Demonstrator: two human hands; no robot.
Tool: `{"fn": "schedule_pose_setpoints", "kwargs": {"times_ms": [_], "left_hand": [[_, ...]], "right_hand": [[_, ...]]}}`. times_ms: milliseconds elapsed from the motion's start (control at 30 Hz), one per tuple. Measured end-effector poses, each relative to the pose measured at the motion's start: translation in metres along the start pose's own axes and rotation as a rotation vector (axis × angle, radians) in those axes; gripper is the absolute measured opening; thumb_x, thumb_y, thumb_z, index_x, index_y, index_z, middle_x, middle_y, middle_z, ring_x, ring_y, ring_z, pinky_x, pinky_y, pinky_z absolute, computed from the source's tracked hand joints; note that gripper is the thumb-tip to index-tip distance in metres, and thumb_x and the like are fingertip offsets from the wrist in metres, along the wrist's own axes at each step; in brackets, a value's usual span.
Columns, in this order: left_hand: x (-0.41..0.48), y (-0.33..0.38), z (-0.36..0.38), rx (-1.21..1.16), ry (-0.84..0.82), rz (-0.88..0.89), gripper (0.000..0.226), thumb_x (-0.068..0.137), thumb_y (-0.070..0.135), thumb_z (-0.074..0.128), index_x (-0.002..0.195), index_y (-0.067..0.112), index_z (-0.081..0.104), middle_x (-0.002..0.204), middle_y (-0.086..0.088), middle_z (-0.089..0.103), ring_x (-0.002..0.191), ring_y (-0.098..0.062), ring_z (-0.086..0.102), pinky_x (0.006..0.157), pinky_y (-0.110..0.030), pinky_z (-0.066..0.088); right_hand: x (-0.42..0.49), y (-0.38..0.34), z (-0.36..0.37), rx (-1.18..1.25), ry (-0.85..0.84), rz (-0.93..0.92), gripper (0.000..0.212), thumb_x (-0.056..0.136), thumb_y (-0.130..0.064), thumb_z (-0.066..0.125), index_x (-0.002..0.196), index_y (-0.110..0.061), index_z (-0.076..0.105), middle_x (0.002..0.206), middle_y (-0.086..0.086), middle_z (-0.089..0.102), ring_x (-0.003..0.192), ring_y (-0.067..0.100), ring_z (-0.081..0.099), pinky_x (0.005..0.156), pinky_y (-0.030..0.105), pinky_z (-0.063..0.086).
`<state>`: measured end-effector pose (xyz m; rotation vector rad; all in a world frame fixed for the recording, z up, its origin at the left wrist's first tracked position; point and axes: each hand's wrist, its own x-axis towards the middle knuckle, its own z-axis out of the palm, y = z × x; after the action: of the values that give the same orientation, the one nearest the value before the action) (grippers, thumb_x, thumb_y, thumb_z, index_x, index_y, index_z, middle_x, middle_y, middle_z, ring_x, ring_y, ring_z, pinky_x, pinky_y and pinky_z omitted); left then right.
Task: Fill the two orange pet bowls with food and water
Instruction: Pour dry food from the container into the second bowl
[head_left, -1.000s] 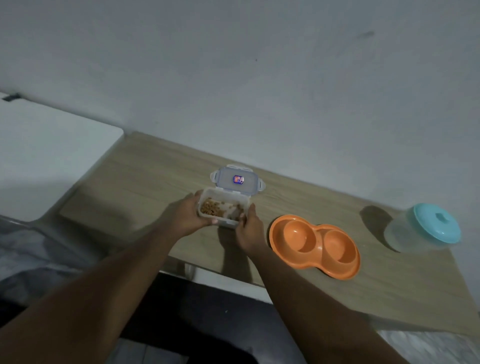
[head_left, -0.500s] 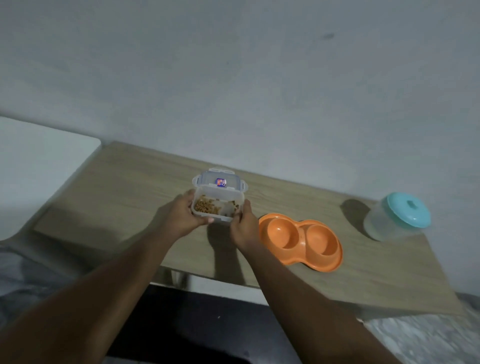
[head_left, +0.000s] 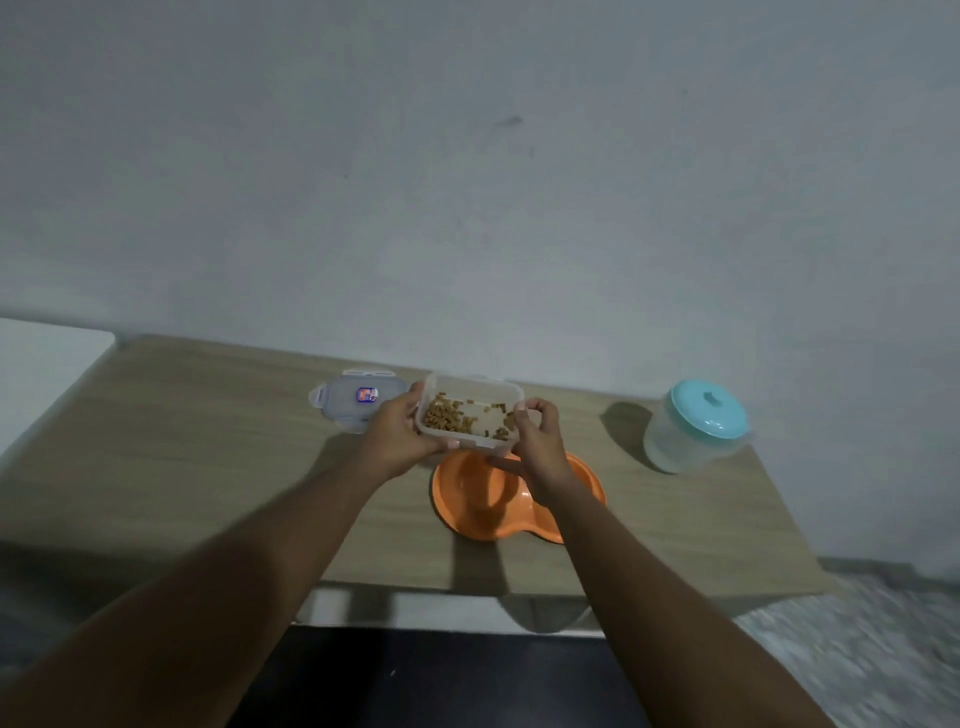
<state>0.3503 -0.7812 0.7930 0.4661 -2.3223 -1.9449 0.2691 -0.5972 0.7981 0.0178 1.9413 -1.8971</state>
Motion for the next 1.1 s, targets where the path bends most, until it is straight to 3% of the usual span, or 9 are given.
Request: {"fn": "schedule_pose_setpoints", "kwargs": {"times_ms": [133,233,300,533,633,800,900,1000,1100], "left_hand": [[-0.003,-0.008,0.022,0.056,-0.069,-0.043,0.086,0.068,0.006,0.09,0.139,0.031,0.048,0.117,0.012,0.069,0.116,-0.014,0.066,0.094,-0.03,0.057],[-0.003,-0.028,0.034,0.231,-0.044,-0.111,0.113,0.048,0.061,0.091,0.142,0.05,0.029,0.136,0.015,0.062,0.12,-0.009,0.062,0.095,-0.046,0.056],[-0.007,-0.038,0.043,0.399,-0.031,-0.13,0.112,0.041,0.079,0.08,0.138,0.057,0.029,0.137,0.013,0.059,0.121,-0.016,0.061,0.091,-0.05,0.055],[-0.028,-0.056,0.064,0.588,-0.161,-0.106,0.109,0.045,0.071,0.076,0.14,0.055,0.024,0.14,0.011,0.056,0.121,-0.022,0.06,0.098,-0.043,0.051],[-0.027,-0.067,0.068,0.645,-0.19,-0.102,0.109,0.05,0.068,0.076,0.143,0.053,0.023,0.144,0.007,0.052,0.12,-0.025,0.06,0.098,-0.046,0.052],[-0.022,-0.073,0.07,0.697,-0.145,-0.085,0.101,0.059,0.058,0.077,0.145,0.049,0.026,0.142,0.005,0.053,0.117,-0.027,0.062,0.096,-0.045,0.052],[-0.021,-0.078,0.072,0.714,-0.124,-0.087,0.099,0.06,0.056,0.079,0.143,0.049,0.026,0.139,0.004,0.054,0.116,-0.029,0.062,0.096,-0.046,0.052],[-0.018,-0.082,0.073,0.733,-0.128,-0.105,0.096,0.06,0.056,0.08,0.142,0.044,0.03,0.138,0.004,0.055,0.114,-0.029,0.062,0.096,-0.045,0.052],[-0.015,-0.084,0.073,0.755,-0.126,-0.109,0.102,0.059,0.057,0.08,0.145,0.043,0.027,0.142,0.005,0.052,0.115,-0.029,0.062,0.097,-0.045,0.052]], "right_hand": [[-0.005,0.012,-0.029,0.044,-0.056,0.004,0.036,0.101,-0.028,0.05,0.134,-0.039,0.047,0.13,0.006,0.058,0.112,0.032,0.062,0.073,0.048,0.06],[-0.008,0.019,-0.044,0.06,-0.023,-0.022,0.037,0.101,-0.024,0.05,0.135,-0.039,0.048,0.127,0.004,0.059,0.11,0.029,0.063,0.07,0.044,0.06],[-0.009,0.026,-0.053,0.032,-0.01,-0.057,0.036,0.102,-0.023,0.049,0.135,-0.038,0.048,0.126,0.007,0.06,0.108,0.028,0.065,0.07,0.044,0.06],[-0.006,0.046,-0.072,-0.229,0.052,-0.282,0.036,0.092,-0.042,0.056,0.127,-0.049,0.052,0.132,-0.003,0.058,0.12,0.023,0.059,0.091,0.057,0.054],[-0.01,0.045,-0.074,-0.319,0.028,-0.347,0.037,0.094,-0.033,0.055,0.128,-0.048,0.053,0.131,-0.002,0.057,0.117,0.017,0.06,0.093,0.049,0.055],[-0.015,0.048,-0.075,-0.567,0.022,-0.518,0.043,0.096,-0.025,0.056,0.133,-0.045,0.05,0.13,0.0,0.048,0.12,-0.007,0.043,0.096,0.008,0.036],[-0.017,0.055,-0.072,-0.604,-0.01,-0.617,0.046,0.094,-0.019,0.058,0.133,-0.041,0.053,0.128,0.004,0.044,0.125,0.007,0.044,0.099,0.016,0.041],[-0.021,0.059,-0.07,-0.651,-0.007,-0.663,0.041,0.095,-0.022,0.059,0.133,-0.037,0.054,0.135,0.003,0.04,0.125,-0.005,0.037,0.097,0.007,0.036],[-0.025,0.062,-0.068,-0.66,0.011,-0.725,0.042,0.095,-0.02,0.059,0.134,-0.034,0.054,0.138,0.004,0.037,0.13,0.007,0.038,0.104,0.013,0.035]]}}
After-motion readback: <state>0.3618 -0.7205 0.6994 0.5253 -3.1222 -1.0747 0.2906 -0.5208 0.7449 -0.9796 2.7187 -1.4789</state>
